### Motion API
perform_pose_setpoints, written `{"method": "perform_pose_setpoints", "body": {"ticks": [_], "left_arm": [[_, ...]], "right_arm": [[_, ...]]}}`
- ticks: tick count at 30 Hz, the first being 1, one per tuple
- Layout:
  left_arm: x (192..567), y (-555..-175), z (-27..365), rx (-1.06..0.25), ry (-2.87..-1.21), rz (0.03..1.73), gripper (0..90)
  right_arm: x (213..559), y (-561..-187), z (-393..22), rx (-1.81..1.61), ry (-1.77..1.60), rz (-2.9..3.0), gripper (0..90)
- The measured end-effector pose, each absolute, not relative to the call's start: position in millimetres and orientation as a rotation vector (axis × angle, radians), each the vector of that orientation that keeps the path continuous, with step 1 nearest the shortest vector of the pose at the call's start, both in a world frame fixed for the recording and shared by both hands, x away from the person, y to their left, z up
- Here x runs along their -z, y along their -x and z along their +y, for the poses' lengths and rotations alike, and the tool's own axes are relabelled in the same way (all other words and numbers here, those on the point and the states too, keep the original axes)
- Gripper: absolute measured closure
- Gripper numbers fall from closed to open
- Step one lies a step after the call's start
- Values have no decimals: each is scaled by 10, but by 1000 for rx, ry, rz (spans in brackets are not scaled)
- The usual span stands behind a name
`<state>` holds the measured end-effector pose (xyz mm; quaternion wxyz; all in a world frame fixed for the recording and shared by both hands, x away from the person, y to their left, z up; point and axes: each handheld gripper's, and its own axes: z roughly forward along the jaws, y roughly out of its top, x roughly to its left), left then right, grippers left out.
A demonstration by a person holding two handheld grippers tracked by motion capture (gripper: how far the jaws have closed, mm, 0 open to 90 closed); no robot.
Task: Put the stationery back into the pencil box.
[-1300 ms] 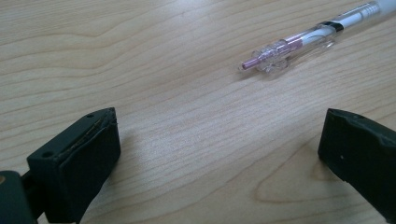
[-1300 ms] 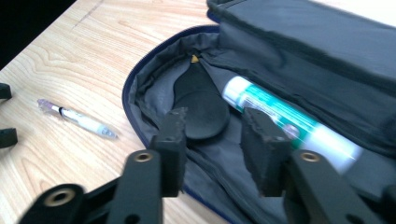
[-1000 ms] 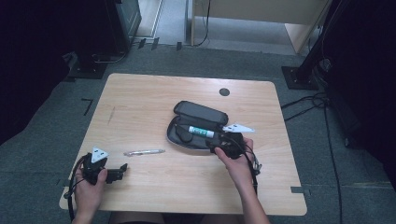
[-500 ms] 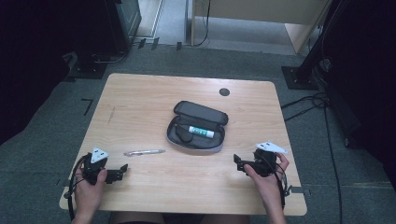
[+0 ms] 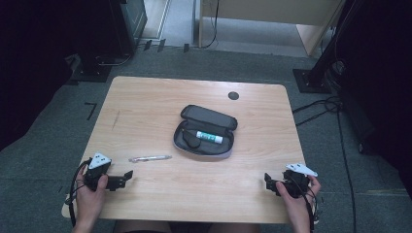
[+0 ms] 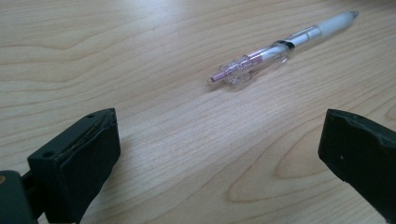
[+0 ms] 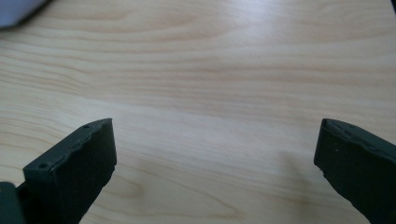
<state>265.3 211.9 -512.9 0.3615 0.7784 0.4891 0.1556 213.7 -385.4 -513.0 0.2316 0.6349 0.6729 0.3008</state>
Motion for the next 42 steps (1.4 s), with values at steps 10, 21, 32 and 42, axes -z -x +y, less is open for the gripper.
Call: {"method": "perform_pose_setpoints", "body": {"ticks": [10,21,32,42], "left_arm": [[4982,-2685,1874,-414,-2028,1214,0],[4984,-2799,1263,-424,-2158,1082,67],[4980,-2973,919,-487,-2211,1036,261],[5055,-3099,794,-457,-2265,1001,520]], "right_arm": [[5245,-2040,-4007,-765,-1739,1850,0],[5269,-2044,-4019,-791,-1718,1835,0],[5269,-2043,-4019,-791,-1716,1835,0],[5271,-2043,-4017,-795,-1714,1835,0]]}}
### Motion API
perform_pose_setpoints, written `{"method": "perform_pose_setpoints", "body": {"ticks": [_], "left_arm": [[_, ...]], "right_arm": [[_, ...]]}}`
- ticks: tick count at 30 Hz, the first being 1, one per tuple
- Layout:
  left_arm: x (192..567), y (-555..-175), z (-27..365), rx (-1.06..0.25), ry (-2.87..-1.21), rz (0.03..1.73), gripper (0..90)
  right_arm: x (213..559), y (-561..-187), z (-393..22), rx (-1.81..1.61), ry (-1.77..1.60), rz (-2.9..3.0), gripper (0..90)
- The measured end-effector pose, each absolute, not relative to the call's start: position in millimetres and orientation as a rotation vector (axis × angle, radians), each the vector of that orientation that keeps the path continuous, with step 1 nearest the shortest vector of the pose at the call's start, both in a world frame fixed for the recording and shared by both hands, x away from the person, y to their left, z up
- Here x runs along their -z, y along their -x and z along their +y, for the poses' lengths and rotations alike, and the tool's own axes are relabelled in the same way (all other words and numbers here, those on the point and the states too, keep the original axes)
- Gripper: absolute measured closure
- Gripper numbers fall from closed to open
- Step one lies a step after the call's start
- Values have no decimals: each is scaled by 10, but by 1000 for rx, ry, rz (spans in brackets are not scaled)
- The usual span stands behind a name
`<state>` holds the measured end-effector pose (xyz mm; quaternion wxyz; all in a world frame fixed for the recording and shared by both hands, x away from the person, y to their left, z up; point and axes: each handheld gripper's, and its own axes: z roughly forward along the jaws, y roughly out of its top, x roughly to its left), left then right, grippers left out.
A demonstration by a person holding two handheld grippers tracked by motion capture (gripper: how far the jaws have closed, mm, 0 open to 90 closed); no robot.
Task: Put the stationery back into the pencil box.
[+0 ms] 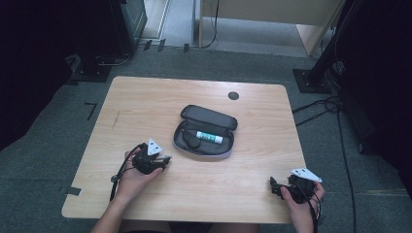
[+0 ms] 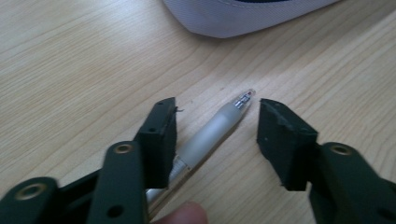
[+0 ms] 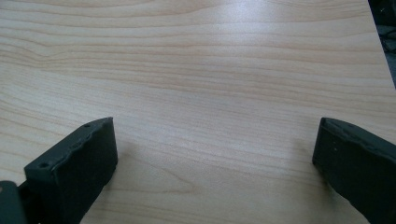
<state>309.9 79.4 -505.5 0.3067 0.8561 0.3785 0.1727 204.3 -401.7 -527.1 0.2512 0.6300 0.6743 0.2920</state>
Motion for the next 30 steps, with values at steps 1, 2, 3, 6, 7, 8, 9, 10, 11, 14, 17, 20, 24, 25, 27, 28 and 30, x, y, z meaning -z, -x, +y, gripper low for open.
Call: {"method": "perform_pose_setpoints", "body": {"ticks": [1,2,3,6,7,8,9,10,11,14,17,20,24,25,27,28,30], "left_arm": [[5049,-3105,800,-451,-2266,1007,555],[5044,-3110,807,-443,-2271,1009,592],[5037,-3112,812,-436,-2277,1010,611],[5018,-3118,824,-394,-2288,1021,703],[5010,-3124,834,-368,-2293,1022,744],[5003,-3127,842,-353,-2301,1022,782],[4998,-3130,846,-341,-2303,1024,803],[4993,-3134,850,-324,-2308,1022,808],[4989,-3135,850,-320,-2312,1021,812],[4981,-3141,850,-292,-2305,1050,807],[4980,-3143,854,-251,-2296,1050,739],[4985,-3115,832,-298,-2316,1020,704],[4988,-3099,837,-304,-2322,998,817],[4987,-3095,835,-307,-2325,994,819],[4985,-3089,837,-288,-2323,983,821],[4977,-3085,840,-280,-2316,976,821],[4938,-3072,849,-266,-2282,966,822]], "right_arm": [[5271,-2043,-4017,-795,-1715,1835,0],[5271,-2043,-4017,-795,-1714,1835,0],[5271,-2043,-4017,-795,-1714,1835,0],[5271,-2043,-4017,-795,-1715,1835,0],[5271,-2043,-4017,-794,-1714,1835,0],[5271,-2043,-4017,-795,-1715,1835,0],[5271,-2043,-4017,-795,-1714,1835,0],[5271,-2043,-4017,-794,-1715,1835,0],[5271,-2043,-4017,-794,-1715,1835,0],[5271,-2043,-4017,-794,-1715,1835,0],[5271,-2043,-4017,-795,-1714,1835,0],[5271,-2043,-4017,-794,-1714,1835,0],[5271,-2043,-4017,-794,-1714,1835,0],[5271,-2042,-4017,-794,-1714,1835,0],[5271,-2043,-4017,-794,-1714,1835,0],[5271,-2043,-4017,-794,-1714,1835,0],[5271,-2043,-4017,-794,-1714,1835,0]]}}
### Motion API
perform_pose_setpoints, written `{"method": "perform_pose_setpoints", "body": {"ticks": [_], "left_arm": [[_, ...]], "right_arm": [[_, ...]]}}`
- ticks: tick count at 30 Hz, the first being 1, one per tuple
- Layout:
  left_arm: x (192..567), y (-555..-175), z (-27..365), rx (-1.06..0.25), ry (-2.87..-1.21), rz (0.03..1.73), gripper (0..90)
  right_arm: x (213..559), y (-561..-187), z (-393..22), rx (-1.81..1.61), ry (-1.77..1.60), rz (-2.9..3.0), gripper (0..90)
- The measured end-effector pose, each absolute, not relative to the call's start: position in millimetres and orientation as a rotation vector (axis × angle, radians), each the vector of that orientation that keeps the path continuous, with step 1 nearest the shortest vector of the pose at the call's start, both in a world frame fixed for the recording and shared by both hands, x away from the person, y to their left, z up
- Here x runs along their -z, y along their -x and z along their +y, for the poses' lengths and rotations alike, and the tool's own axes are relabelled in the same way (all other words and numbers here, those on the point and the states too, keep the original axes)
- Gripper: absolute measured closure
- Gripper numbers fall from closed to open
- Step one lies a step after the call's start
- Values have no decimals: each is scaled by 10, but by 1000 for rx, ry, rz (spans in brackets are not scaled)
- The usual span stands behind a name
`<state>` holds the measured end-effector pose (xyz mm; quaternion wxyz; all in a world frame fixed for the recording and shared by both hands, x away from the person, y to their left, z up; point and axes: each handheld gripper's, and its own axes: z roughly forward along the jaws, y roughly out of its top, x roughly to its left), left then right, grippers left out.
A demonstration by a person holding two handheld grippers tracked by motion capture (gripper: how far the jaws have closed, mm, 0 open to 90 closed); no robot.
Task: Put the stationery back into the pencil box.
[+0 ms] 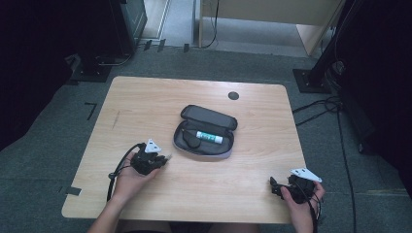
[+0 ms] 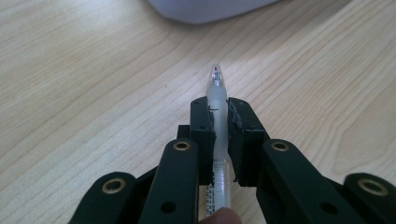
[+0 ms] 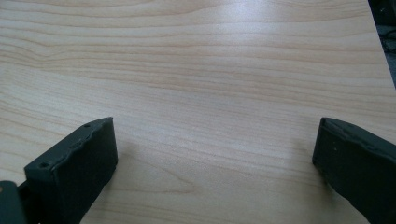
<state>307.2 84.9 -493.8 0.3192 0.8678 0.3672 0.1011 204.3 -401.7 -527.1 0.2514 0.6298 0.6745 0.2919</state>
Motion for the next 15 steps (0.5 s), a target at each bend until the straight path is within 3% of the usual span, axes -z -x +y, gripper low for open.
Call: {"method": "perform_pose_setpoints", "body": {"ticks": [15], "left_arm": [[4441,-3226,688,-249,-2038,877,822]], "right_arm": [[5271,-2042,-4019,-793,-1711,1837,0]]}}
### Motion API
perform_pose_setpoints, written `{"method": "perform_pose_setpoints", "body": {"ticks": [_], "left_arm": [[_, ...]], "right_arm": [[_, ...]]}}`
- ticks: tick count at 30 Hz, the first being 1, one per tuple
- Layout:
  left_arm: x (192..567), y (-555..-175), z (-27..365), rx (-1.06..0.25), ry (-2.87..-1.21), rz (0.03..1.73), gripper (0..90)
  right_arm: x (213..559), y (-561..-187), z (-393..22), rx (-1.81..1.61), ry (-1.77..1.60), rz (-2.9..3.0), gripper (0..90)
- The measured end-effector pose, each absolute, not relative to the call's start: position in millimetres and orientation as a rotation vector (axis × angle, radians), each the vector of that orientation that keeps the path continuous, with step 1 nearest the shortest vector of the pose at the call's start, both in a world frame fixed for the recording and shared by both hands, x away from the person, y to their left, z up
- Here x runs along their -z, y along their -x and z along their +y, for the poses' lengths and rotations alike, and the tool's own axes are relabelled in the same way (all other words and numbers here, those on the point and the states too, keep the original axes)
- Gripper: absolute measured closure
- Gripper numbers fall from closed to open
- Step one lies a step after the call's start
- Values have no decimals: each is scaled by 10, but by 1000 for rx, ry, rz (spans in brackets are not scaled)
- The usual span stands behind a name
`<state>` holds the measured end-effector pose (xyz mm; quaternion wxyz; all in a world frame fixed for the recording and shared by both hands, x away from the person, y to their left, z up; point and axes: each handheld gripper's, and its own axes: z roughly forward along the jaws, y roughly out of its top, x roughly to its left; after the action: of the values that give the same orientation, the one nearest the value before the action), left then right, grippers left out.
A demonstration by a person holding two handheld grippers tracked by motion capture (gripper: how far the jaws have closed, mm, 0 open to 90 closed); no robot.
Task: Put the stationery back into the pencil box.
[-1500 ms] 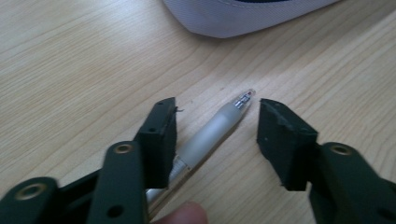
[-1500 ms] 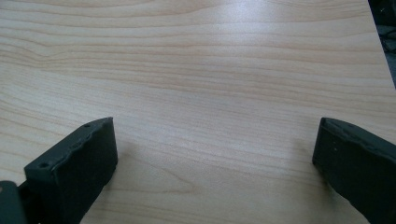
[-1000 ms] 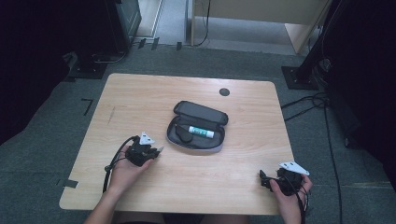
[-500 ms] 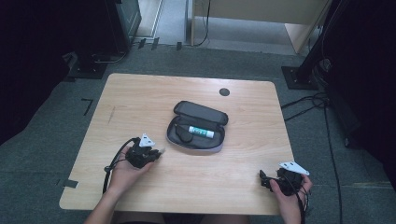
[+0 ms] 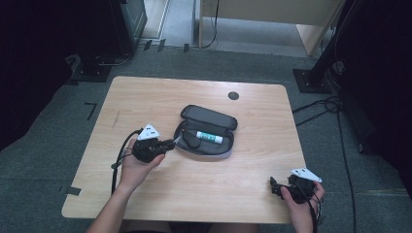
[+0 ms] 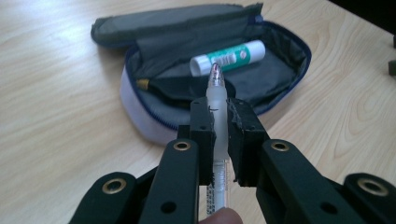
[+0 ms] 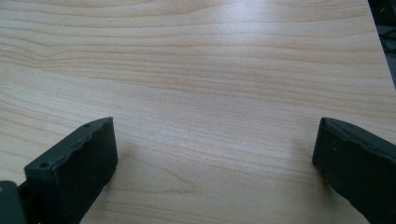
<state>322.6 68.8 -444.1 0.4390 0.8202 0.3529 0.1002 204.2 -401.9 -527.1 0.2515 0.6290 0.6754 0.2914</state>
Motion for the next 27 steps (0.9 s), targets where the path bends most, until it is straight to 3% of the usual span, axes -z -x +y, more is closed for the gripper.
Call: {"method": "perform_pose_setpoints", "body": {"ticks": [13,21,27], "left_arm": [[4393,-3527,221,-279,-2052,729,822],[4417,-3700,124,-273,-1992,703,821],[4386,-3737,41,-344,-1972,572,821]], "right_arm": [[5271,-2042,-4019,-793,-1711,1837,0],[5271,-2042,-4020,-793,-1709,1838,0],[5271,-2042,-4019,-793,-1711,1837,0]]}}
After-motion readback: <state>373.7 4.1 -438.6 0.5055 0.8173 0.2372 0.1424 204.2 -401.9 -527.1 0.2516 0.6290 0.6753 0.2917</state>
